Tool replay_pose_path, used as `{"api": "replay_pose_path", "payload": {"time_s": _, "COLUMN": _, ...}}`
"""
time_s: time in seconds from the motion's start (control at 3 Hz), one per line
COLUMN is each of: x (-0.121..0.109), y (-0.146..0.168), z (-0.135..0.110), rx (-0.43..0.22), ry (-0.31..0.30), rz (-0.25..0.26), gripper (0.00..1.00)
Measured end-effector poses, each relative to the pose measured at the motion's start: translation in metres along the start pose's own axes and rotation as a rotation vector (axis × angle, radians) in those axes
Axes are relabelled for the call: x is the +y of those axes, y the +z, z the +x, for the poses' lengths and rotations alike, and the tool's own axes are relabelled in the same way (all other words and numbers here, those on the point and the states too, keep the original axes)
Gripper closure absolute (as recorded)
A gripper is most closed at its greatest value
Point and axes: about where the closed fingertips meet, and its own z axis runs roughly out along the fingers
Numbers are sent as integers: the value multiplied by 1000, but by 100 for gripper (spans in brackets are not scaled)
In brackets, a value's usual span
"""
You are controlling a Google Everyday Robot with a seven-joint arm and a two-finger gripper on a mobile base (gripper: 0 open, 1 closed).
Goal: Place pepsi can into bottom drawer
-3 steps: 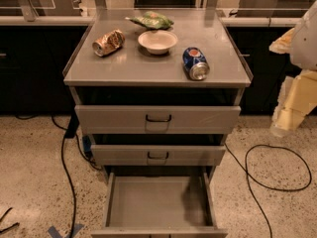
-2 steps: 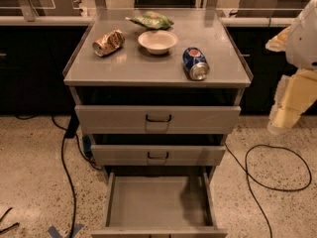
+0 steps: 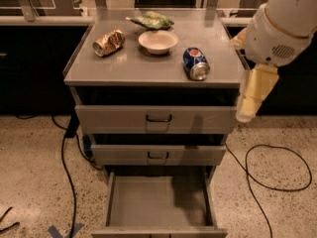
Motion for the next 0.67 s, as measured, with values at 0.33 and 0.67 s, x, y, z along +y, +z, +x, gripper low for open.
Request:
{"api": "replay_pose_path", "payload": {"time_s": 0.33, "x": -20, "y": 26, "z": -21, "rx": -28, "ry": -67, "rz": -26, "gripper": 0}}
{"api": "replay_pose_path", "payload": {"time_s": 0.67, "x": -46, "y": 45, "z": -36, "rx": -40, "ry": -114, "rz": -27, "gripper": 0}}
